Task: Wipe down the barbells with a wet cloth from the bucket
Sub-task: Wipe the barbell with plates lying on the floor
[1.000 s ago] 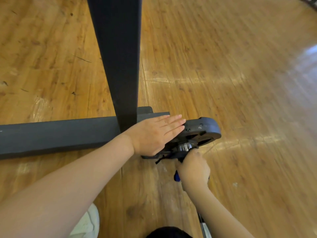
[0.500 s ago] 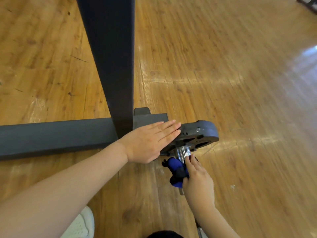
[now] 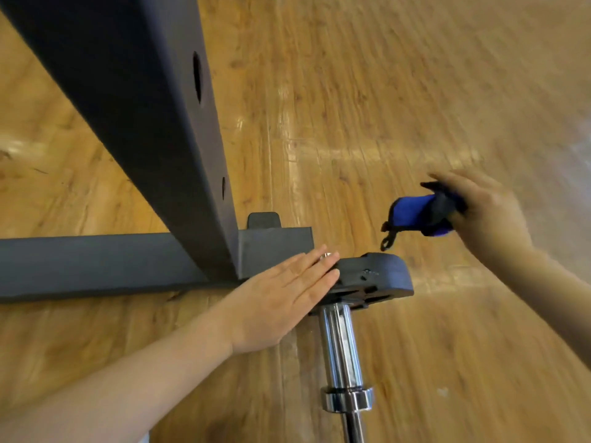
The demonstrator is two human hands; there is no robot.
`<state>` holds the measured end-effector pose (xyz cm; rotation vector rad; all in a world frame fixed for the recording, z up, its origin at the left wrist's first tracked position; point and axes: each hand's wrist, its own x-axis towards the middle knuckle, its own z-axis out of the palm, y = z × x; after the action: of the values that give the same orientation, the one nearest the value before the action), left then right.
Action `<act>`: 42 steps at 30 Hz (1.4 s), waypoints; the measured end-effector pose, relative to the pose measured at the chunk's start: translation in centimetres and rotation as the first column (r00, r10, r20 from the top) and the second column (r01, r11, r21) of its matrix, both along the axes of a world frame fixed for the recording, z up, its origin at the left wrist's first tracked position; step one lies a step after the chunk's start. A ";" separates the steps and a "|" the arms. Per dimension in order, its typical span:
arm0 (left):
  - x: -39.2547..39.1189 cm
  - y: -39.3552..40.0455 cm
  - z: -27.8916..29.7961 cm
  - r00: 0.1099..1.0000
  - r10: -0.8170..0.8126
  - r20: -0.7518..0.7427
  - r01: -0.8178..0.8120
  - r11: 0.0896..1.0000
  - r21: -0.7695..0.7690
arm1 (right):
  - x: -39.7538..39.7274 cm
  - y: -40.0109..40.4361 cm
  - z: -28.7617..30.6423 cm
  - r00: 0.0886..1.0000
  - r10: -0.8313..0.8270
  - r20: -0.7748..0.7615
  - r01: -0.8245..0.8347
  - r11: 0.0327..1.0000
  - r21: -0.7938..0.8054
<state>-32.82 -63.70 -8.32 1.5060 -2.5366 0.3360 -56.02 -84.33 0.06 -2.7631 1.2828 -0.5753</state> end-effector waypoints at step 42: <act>1.9 -1.1 -1.9 0.982 -0.160 -0.099 0.144 0.977 -0.159 | 7.7 -2.7 -3.8 0.544 0.821 -0.170 -0.613 0.528 0.587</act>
<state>-30.91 -64.75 -10.26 1.2329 -2.4595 0.4005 -48.35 -87.05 -3.70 -2.6739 0.0575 0.4028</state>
